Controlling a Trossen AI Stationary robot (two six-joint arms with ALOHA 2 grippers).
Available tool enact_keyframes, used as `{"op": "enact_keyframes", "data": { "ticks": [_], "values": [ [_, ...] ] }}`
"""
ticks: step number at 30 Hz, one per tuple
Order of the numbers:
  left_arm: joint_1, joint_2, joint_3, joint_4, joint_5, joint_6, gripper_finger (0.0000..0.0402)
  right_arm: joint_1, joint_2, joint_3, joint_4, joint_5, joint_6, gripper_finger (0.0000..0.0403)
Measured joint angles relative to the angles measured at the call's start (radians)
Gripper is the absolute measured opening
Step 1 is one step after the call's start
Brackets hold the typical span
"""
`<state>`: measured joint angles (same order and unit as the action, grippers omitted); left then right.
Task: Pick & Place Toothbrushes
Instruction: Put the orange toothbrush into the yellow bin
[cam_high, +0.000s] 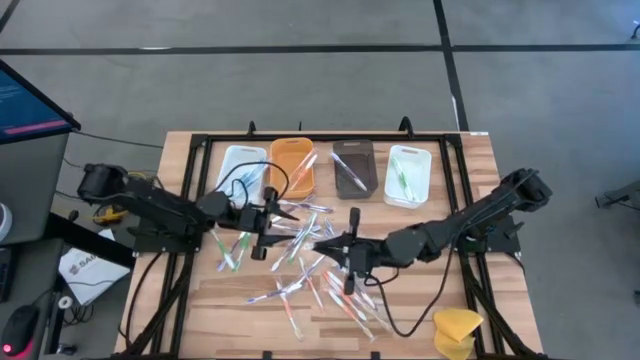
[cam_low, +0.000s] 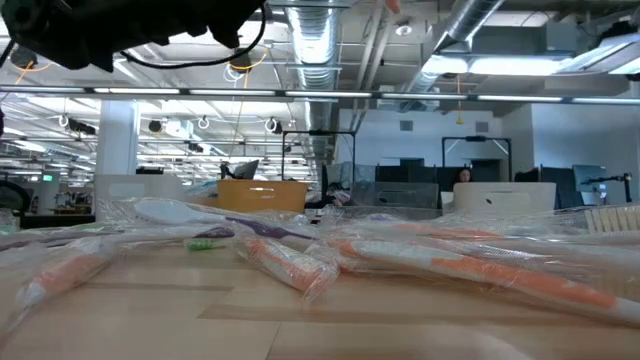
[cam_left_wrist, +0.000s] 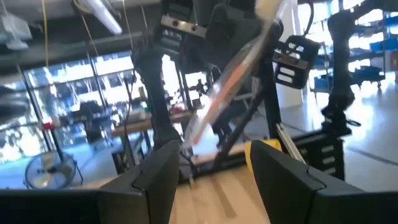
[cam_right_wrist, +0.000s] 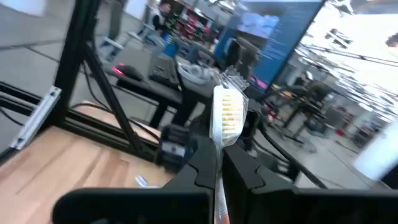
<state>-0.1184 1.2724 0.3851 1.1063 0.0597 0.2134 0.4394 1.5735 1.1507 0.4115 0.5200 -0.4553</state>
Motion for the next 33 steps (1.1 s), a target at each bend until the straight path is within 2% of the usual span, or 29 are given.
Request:
{"op": "enact_keyframes", "data": {
  "ticks": [5, 9, 18, 23, 33],
  "values": [
    [0.0, 0.087, 0.002, 0.114, 0.0, 0.052, 0.0191, -0.05, 0.003, 0.0, 0.034, -0.099, 0.007, 0.0002],
    [0.0, 0.13, 0.041, 0.131, -0.001, 0.052, 0.0191, -0.082, 0.003, 0.0, 0.05, -0.157, 0.01, 0.0002],
    [0.0, 0.188, 0.132, 0.133, 0.0, 0.052, 0.0191, -0.102, 0.003, 0.0, 0.054, -0.18, 0.011, 0.0002],
    [0.0, 0.236, 0.185, 0.132, 0.057, 0.052, 0.0191, -0.108, 0.003, 0.0, 0.053, -0.18, 0.011, 0.0002],
    [0.0, 0.299, 0.277, 0.131, 0.07, 0.052, 0.0191, -0.115, 0.003, 0.0, 0.038, -0.18, 0.011, 0.0002]
  ]
}}
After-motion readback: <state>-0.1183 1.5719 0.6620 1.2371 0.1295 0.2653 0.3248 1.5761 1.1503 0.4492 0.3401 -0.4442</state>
